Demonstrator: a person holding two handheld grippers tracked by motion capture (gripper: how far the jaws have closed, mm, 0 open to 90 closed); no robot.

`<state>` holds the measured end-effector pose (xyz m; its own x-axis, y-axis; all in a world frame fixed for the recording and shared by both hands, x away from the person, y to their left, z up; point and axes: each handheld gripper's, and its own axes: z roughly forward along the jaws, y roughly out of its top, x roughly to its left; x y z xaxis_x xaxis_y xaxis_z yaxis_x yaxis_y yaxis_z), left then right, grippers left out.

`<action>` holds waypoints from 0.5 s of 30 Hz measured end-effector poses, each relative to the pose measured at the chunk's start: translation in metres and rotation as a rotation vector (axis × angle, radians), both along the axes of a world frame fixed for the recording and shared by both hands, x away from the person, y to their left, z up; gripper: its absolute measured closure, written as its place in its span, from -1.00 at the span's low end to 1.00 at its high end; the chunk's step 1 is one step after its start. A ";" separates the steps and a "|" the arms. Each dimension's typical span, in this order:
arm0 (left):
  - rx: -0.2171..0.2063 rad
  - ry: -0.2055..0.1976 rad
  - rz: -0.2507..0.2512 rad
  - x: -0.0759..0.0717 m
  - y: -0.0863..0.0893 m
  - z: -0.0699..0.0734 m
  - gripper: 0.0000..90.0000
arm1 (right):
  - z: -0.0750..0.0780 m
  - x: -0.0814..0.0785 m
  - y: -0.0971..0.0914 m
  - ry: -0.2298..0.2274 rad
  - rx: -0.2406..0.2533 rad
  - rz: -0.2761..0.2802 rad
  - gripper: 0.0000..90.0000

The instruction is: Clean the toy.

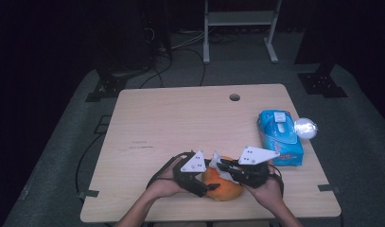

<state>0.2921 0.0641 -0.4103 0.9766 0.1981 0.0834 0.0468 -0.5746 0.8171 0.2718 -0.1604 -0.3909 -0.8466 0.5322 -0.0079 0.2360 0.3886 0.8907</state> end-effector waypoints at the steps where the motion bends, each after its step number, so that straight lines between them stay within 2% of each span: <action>1: -0.004 0.002 -0.002 0.000 0.000 0.000 -0.48 | 0.000 0.002 -0.002 0.006 0.005 -0.010 0.81; 3: -0.006 0.002 -0.005 0.000 0.000 -0.001 -0.48 | -0.002 0.006 -0.007 0.010 0.004 -0.034 0.81; 6: -0.006 -0.001 -0.009 0.000 -0.001 -0.001 -0.48 | -0.005 0.012 -0.015 0.045 0.030 -0.063 0.81; 11: 0.000 -0.001 -0.004 0.000 -0.001 -0.001 -0.48 | -0.004 0.011 -0.011 0.029 0.004 -0.084 0.81; 15: -0.001 0.005 0.004 0.002 0.000 -0.001 -0.48 | -0.007 0.015 -0.015 0.042 0.002 -0.084 0.81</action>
<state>0.2939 0.0642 -0.4116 0.9763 0.2016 0.0788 0.0526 -0.5739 0.8172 0.2865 -0.1753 -0.3979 -0.7986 0.6012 0.0273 0.3044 0.3645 0.8801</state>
